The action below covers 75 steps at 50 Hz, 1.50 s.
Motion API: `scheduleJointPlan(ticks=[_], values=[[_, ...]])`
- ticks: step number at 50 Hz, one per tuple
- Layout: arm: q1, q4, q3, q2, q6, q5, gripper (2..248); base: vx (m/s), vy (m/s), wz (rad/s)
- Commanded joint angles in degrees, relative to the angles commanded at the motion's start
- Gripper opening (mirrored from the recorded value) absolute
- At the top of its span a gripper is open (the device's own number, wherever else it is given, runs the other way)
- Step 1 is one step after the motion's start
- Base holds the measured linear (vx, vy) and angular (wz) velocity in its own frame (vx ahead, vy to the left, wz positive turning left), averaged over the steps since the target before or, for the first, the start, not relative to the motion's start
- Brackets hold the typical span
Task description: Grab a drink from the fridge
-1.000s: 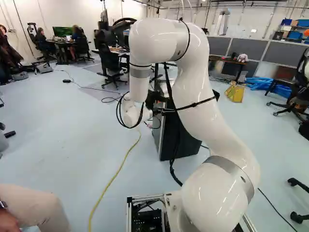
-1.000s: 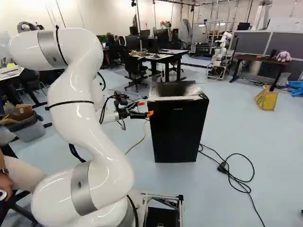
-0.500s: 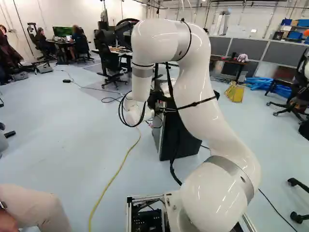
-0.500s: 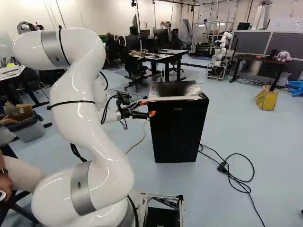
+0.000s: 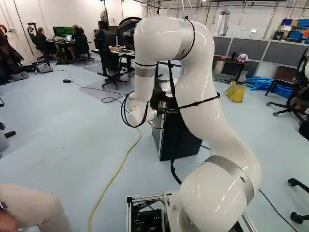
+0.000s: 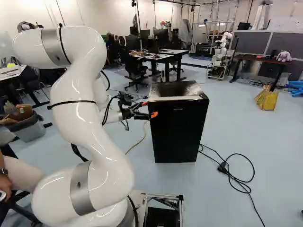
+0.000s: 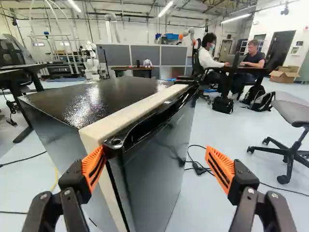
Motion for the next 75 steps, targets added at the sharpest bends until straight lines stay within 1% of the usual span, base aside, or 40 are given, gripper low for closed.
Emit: scheduleJointPlan(ticks=[34, 75], values=[[0.49, 0.12, 2.79, 1.36, 0.00, 0.00, 247, 0.000, 0.000, 0.000], [0.95, 4.17, 6.95, 3.31, 0.00, 0.00, 247, 0.000, 0.000, 0.000]])
